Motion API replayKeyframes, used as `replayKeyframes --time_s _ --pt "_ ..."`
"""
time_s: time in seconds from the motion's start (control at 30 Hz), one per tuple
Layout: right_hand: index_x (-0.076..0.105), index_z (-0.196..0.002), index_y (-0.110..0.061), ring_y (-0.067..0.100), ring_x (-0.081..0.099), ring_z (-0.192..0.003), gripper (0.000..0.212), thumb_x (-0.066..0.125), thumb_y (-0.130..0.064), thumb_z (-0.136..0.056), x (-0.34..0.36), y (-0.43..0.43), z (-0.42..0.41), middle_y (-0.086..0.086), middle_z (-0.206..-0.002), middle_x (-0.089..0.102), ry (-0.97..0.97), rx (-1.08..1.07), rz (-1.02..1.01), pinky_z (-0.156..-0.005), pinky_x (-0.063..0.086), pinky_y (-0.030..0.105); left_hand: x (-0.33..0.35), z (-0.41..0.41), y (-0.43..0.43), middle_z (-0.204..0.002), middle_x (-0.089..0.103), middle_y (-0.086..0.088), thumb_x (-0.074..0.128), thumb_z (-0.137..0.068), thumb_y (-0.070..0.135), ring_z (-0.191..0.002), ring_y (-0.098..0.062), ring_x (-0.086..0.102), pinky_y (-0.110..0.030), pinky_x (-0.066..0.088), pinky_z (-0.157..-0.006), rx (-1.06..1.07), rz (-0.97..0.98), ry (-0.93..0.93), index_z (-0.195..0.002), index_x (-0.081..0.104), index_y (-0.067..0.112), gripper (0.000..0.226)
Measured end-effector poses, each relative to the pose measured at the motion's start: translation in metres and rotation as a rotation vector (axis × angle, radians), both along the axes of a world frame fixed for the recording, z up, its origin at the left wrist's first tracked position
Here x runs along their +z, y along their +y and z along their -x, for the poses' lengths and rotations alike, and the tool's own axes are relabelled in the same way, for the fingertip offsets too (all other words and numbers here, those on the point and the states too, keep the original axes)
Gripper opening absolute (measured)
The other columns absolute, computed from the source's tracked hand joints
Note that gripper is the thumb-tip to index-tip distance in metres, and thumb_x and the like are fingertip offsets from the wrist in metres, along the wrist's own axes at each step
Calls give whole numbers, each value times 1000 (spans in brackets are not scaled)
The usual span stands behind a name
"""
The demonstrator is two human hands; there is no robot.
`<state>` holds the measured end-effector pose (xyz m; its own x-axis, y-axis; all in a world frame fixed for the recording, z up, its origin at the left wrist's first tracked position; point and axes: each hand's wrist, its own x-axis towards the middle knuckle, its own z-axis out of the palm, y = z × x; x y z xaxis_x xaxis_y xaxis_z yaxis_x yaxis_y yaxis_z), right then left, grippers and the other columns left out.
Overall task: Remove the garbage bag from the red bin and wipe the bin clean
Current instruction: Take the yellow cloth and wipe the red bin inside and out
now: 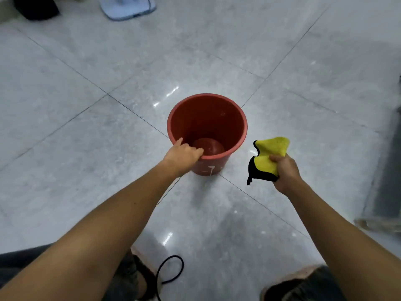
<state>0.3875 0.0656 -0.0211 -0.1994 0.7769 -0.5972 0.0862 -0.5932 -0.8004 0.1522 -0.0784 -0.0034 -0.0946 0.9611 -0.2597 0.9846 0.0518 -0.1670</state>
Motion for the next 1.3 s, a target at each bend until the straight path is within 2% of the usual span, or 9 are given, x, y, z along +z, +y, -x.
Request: replayKeyframes --time_s 0.17,0.27,0.37,0.47,0.57,0.67,0.8,1.03,1.3 --pt "60 -87 -25 21 60 -83 10 57 -21 -79 -20 -29 21 12 -107 65 -100 114 -54 -77 48 36 10 2 10 -88 67 -6 34 -95 53 -81 -32 63 -34 37 -58 -68 -179 -206 -94 41 19 35" --pt "61 -95 -30 26 62 -99 27 62 -38 -68 -17 -42 44 4 -98 65 -165 112 -109 -89 48 39 22 5 22 -76 58 -1 28 -93 60 -71 -30 56 -31 32 -56 68 -236 -358 -85 32 27 34" --pt "58 -110 -38 21 60 -104 22 53 -37 -89 -14 -50 65 -8 -101 63 -187 43 -204 -91 46 35 27 14 32 -72 54 6 25 -95 58 -67 -23 52 -32 32 -52 204 -342 -475 -89 43 25 38" --pt "41 -139 -43 15 58 -102 44 40 -30 -97 -13 -65 89 -11 -114 63 -220 147 -384 -87 44 29 26 17 39 -70 57 4 25 -96 56 -65 -23 54 -36 40 -57 248 -410 -499 -85 46 25 39" --pt "7 -152 -36 26 35 -135 64 39 -23 -99 -15 -73 113 0 -152 33 -303 279 -542 -111 31 42 24 16 49 -68 57 5 25 -97 53 -64 -22 55 -36 39 -57 247 -468 -506 -81 48 23 41" --pt "-1 -149 -44 23 9 -148 59 25 -45 -97 -17 -59 129 -12 -162 2 -356 386 -642 -117 14 46 29 31 58 -69 58 4 26 -99 48 -66 -20 57 -36 41 -59 343 -501 -643 -84 52 21 41" --pt "1 -139 -63 27 23 -138 50 8 -65 -90 -22 -36 149 -16 -159 10 -521 416 -731 -110 18 57 26 50 67 -68 56 5 28 -101 44 -64 -13 54 -26 37 -56 395 -480 -751 -83 55 15 43" --pt "37 -137 -49 25 42 -132 55 9 -66 -93 -58 2 141 -14 -147 43 -500 308 -530 -110 27 48 15 62 66 -65 51 5 26 -100 47 -58 -11 49 -26 36 -54 424 -502 -791 -79 52 15 47" --pt "26 -149 -37 24 29 -138 50 21 -44 -100 -47 -66 146 1 -159 22 -612 176 -809 -111 21 37 30 44 93 -62 46 6 26 -101 42 -59 -14 45 -34 34 -58 451 -462 -737 -65 37 21 43"
